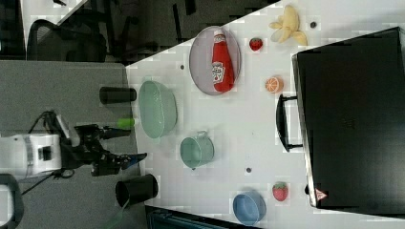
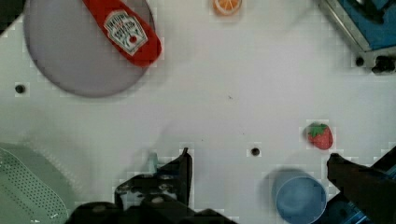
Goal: Pick ketchup from plate and place it on table.
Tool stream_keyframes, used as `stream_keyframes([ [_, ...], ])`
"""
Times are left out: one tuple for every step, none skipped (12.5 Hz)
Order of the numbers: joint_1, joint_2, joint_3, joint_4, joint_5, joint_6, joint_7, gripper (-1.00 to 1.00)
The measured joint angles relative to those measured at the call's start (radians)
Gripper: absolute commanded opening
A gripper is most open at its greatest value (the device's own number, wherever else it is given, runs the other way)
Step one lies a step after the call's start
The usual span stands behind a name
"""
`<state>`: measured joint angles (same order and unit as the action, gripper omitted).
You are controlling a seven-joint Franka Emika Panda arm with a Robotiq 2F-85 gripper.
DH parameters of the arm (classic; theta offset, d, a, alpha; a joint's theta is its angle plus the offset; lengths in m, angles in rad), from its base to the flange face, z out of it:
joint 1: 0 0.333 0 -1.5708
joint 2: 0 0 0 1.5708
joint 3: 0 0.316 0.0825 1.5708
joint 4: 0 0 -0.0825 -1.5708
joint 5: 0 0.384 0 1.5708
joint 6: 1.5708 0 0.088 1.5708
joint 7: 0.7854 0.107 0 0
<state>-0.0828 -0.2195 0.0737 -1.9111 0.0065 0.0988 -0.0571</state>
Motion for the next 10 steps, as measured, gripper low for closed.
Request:
stream_keyframes([
  [0.000,-0.001,0.001,0.007,-0.001,0.000,0.000,1.00],
  [0.000,0.002,0.001,0.007,-0.001,0.003,0.000,1.00],
  [-0.004,0.010,0.005,0.006,0.005,0.014,0.000,1.00],
  [-0.007,0.023,0.009,0.003,0.007,0.030,0.000,1.00],
  [-0.008,0.044,0.011,0.004,0.006,0.040,0.000,1.00],
  [-0.011,0.070,0.013,0.004,0.006,0.048,0.000,1.00],
  [-0.010,0.103,0.011,0.003,0.008,0.065,-0.001,1.00],
  [-0.010,0.140,0.011,0.001,0.009,0.096,-0.008,1.00],
  [-0.011,0.180,0.016,0.001,0.005,0.133,-0.019,1.00],
  [-0.011,0.227,0.020,0.004,0.010,0.166,-0.031,1.00],
])
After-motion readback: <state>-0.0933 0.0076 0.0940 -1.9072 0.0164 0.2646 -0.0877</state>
